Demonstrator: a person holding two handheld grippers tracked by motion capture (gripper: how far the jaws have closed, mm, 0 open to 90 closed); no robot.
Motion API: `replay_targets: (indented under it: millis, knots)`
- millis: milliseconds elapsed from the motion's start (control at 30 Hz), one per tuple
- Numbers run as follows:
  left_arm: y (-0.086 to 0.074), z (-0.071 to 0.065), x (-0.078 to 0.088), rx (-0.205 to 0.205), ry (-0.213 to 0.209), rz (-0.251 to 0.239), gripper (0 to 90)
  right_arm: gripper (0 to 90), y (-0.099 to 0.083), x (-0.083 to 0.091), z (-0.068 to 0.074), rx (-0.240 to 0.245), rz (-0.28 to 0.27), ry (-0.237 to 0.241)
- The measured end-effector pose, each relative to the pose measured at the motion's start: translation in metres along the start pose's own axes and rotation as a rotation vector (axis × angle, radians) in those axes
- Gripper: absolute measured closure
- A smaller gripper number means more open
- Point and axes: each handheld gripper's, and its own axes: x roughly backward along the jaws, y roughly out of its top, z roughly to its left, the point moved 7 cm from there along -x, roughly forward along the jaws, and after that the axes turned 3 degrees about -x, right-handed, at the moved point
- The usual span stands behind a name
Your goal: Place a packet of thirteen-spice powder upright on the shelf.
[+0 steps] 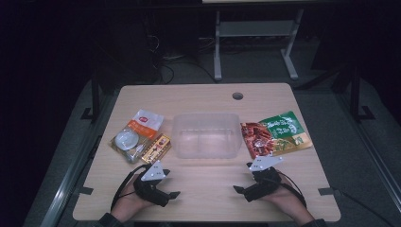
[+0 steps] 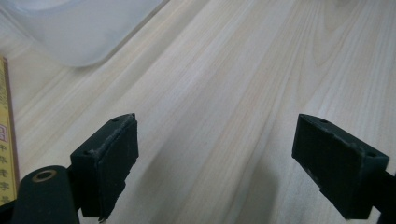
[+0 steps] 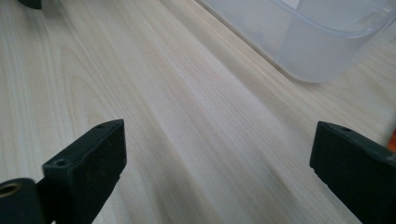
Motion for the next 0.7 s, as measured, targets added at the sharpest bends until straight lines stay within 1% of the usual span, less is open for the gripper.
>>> replay_targets:
  millis: [100,133,167,200,233,267,300,333,367,400,433,467,500,533,567,600,633,667,700]
  knots:
    - [0.0,0.001,0.002,0.006,-0.002,0.001,20.1,5.2,0.0,0.001,0.0,0.006,-0.002,0.007]
    - [0.0,0.001,0.003,0.014,-0.001,0.004,20.1,5.2,0.0,0.001,0.001,0.006,-0.003,0.011]
    - [0.001,0.002,0.004,0.02,0.003,-0.005,23.1,5.2,0.001,0.001,0.001,0.003,-0.006,0.01]
    - [0.001,0.004,0.008,0.031,0.01,-0.004,28.5,5.4,0.001,0.001,0.0,0.001,-0.013,0.014]
    - [0.001,0.004,0.008,0.031,0.01,-0.004,31.1,5.4,0.001,0.001,0.0,0.001,-0.013,0.014]
    - [0.002,0.006,0.01,0.037,0.012,-0.003,31.1,5.5,0.001,0.002,0.001,-0.007,-0.008,0.017]
    - [0.002,0.007,0.012,0.053,0.02,-0.003,39.2,5.5,0.0,0.001,0.001,-0.001,-0.006,0.018]
    - [0.002,0.009,0.015,0.062,0.02,0.004,43.9,5.5,0.0,0.001,0.002,-0.003,-0.002,0.02]
    - [0.003,0.012,0.018,0.068,0.018,0.003,43.9,5.5,0.0,0.001,0.002,-0.003,-0.002,0.02]
    - [0.004,0.016,0.022,0.096,0.025,-0.003,52.0,5.5,-0.001,0.0,0.004,-0.004,0.001,0.023]
    - [0.004,0.016,0.022,0.096,0.025,-0.003,54.9,5.5,-0.001,0.0,0.004,-0.004,0.001,0.023]
    - [0.004,0.019,0.025,0.098,0.028,0.0,59.5,5.5,-0.001,0.0,0.004,-0.006,0.007,0.022]
    - [0.005,0.021,0.026,0.101,0.037,0.0,59.5,5.5,-0.001,0.0,0.004,-0.006,0.007,0.022]
    - [0.005,0.025,0.029,0.103,0.047,0.01,63.2,5.5,-0.001,0.0,0.004,-0.008,0.008,0.023]
    - [0.006,0.027,0.031,0.117,0.049,0.001,67.9,5.6,-0.001,-0.001,0.004,-0.005,0.008,0.023]
    - [0.007,0.033,0.034,0.122,0.065,0.014,75.8,5.9,-0.002,-0.001,0.004,-0.013,0.019,0.017]
    - [0.007,0.033,0.034,0.122,0.065,0.014,79.3,5.9,-0.002,-0.001,0.004,-0.013,0.019,0.017]
    - [0.007,0.037,0.035,0.13,0.073,0.017,79.3,5.9,-0.002,-0.002,0.003,-0.015,0.023,0.015]
    - [0.008,0.041,0.036,0.134,0.082,0.017,83.1,6.0,-0.003,-0.002,0.003,-0.014,0.029,0.018]
